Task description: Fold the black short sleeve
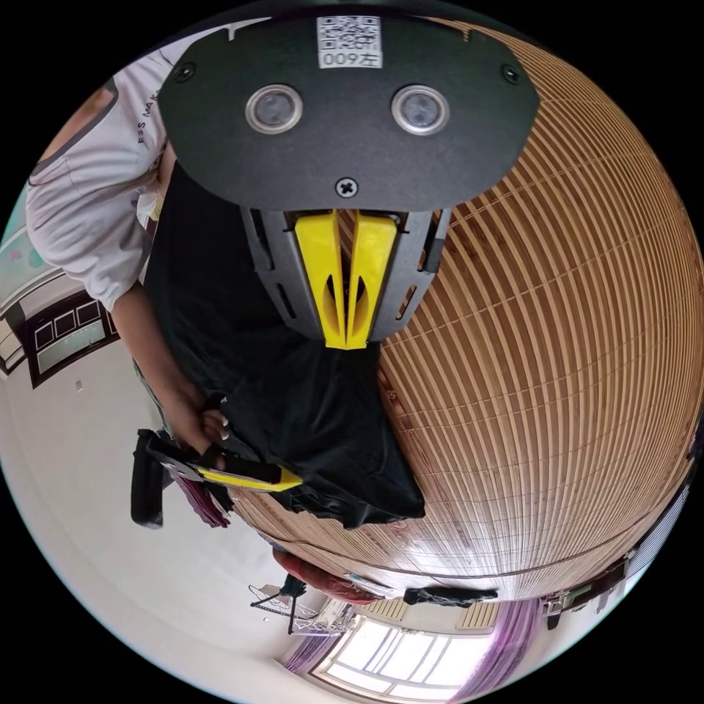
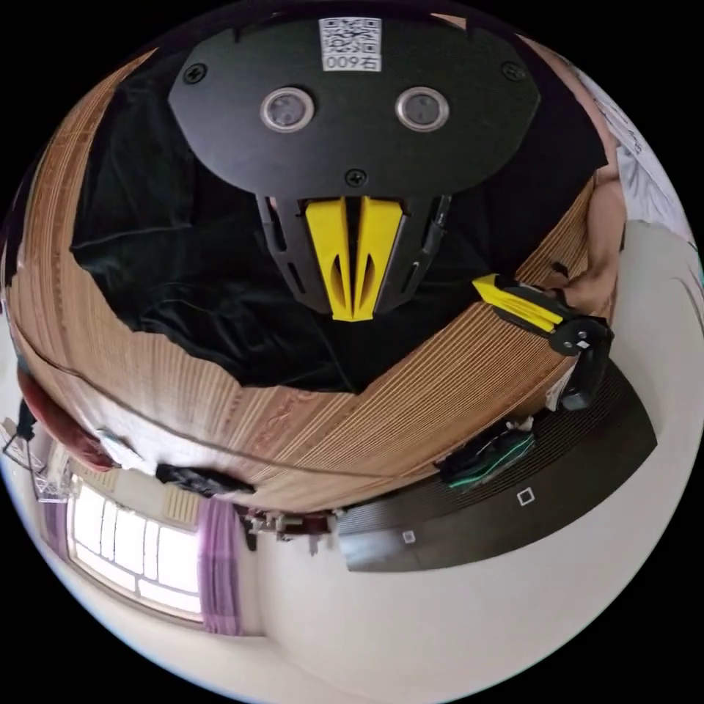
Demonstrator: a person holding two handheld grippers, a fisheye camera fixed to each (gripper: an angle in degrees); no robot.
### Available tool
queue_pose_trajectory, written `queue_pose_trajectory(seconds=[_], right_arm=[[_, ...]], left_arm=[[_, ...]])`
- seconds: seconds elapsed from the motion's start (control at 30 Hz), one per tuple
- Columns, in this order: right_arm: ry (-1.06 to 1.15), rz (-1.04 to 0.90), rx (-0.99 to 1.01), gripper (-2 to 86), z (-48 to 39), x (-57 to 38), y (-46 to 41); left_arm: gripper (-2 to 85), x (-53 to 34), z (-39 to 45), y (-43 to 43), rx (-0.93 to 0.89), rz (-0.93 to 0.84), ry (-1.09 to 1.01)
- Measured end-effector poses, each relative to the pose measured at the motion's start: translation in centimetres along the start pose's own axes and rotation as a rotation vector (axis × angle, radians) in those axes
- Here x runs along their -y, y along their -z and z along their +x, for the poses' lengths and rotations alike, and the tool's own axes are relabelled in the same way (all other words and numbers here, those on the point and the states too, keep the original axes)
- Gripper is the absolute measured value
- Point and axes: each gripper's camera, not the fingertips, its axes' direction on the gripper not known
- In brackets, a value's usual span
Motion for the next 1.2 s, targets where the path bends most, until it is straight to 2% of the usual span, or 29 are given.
queue_pose_trajectory(seconds=[0.03, 0.07, 0.2, 0.27, 0.4, 0.53, 0.63, 0.73, 0.77, 0.8, 0.87, 1.0, 1.13, 1.2], right_arm=[[0.0, -0.095, -0.082, -0.9, -1.2, 1.1, -1.5], [0.047, -0.089, -0.121, -0.9, -2.2, 1.7, -1.4], [-0.134, -0.049, -0.395, -0.9, -2.0, 2.3, 2.0], [-0.1, -0.014, -0.506, -0.9, -4.4, 1.3, 6.0], [-0.063, 0.044, -0.451, -0.9, -10.9, -2.7, 14.6], [-0.084, -0.108, -0.374, -0.9, -17.4, -10.1, 23.9], [-0.173, -0.176, -0.406, -0.8, -20.5, -16.1, 31.5], [-0.274, -0.182, -0.5, -0.8, -22.8, -21.2, 39.3], [-0.312, -0.179, -0.517, -0.8, -23.5, -23.0, 42.3], [-0.333, -0.181, -0.515, -0.8, -23.8, -23.8, 43.7], [-0.373, -0.181, -0.491, -0.6, -25.0, -26.3, 49.9], [-0.466, -0.108, -0.465, 0.5, -25.0, -29.0, 59.7], [-0.637, 0.007, -0.192, 8.0, -22.7, -30.4, 69.3], [-0.647, 0.062, -0.133, 8.8, -23.1, -30.1, 72.4]], left_arm=[[0.0, -0.2, -0.3, -0.3, 0.001, 0.0, 0.0], [0.0, -0.7, -0.8, -0.8, 0.002, 0.0, -0.001], [-0.1, -2.4, -2.5, -2.8, 0.01, -0.001, -0.004], [-0.1, -3.1, -3.3, -3.7, 0.015, -0.002, -0.006], [-0.1, -5.0, -5.1, -6.0, 0.025, -0.005, -0.01], [0.0, -7.0, -6.4, -8.0, 0.046, 0.011, -0.025], [0.0, -9.0, -6.1, -9.8, 0.14, 0.036, -0.036], [0.2, -11.4, -2.2, -12.2, 0.46, 0.069, -0.159], [0.3, -13.0, -0.4, -13.5, 0.666, 0.063, -0.227], [0.5, -15.2, 0.8, -14.4, 0.903, 0.095, -0.225], [0.8, -19.2, 1.7, -13.7, 1.094, 0.201, -0.153], [1.8, -29.0, 0.1, -8.4, 0.894, 0.231, 0.019], [4.6, -37.5, -2.2, -2.9, 0.671, 0.261, 0.166], [9.0, -41.2, -3.8, -0.2, 0.579, 0.202, 0.235]])
